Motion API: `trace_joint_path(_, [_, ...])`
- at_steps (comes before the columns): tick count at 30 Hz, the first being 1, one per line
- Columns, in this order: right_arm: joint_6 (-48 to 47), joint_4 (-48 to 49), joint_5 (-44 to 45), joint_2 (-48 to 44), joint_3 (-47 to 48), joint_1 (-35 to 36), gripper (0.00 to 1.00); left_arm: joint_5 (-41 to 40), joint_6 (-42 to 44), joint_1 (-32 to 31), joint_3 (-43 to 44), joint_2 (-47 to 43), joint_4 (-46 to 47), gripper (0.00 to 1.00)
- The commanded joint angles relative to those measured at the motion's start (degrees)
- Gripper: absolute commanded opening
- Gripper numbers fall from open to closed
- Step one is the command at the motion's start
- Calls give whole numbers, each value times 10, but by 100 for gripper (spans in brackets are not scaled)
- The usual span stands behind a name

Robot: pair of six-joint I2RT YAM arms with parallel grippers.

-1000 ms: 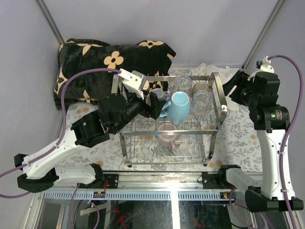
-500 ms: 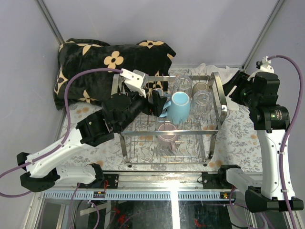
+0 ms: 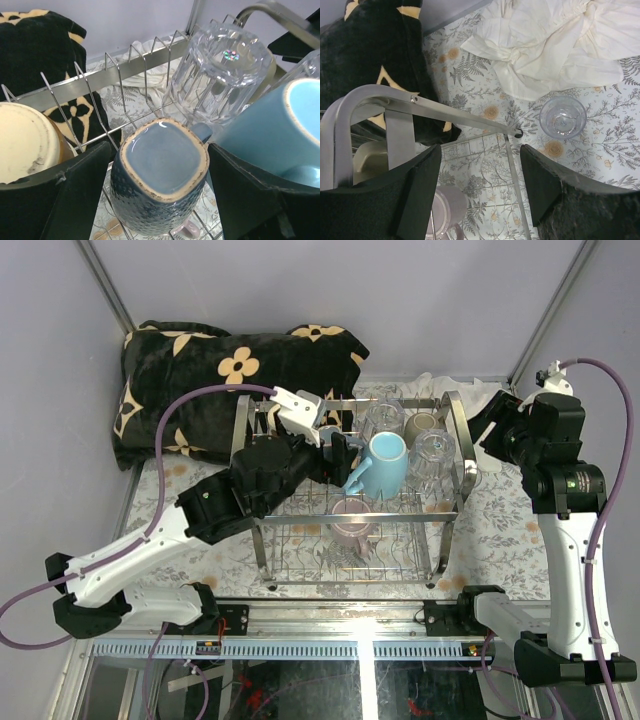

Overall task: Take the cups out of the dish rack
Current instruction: Unload the cup from the dish rack.

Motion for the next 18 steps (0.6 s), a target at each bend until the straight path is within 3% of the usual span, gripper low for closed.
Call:
trace_joint_path(1, [0,17,-10,-10,-3,0,71,-5,13,0,-14,3,19,76])
trace_joint_path(9, [4,19,-12,-10,-4,0,71,-11,13,0,-19,2,25,67])
trace_joint_path(12, [4,19,-14,-10,-7,0,71,-14,14,0,-22,-3,30,54])
trace_joint_path(14, [4,20,-15,-10,-7,0,71,-16,14,0,-27,-6,35,52])
trace_joint_path(18, [6,20,-15,-10,-7,0,71,-18,15,-1,-30,-9,37,33])
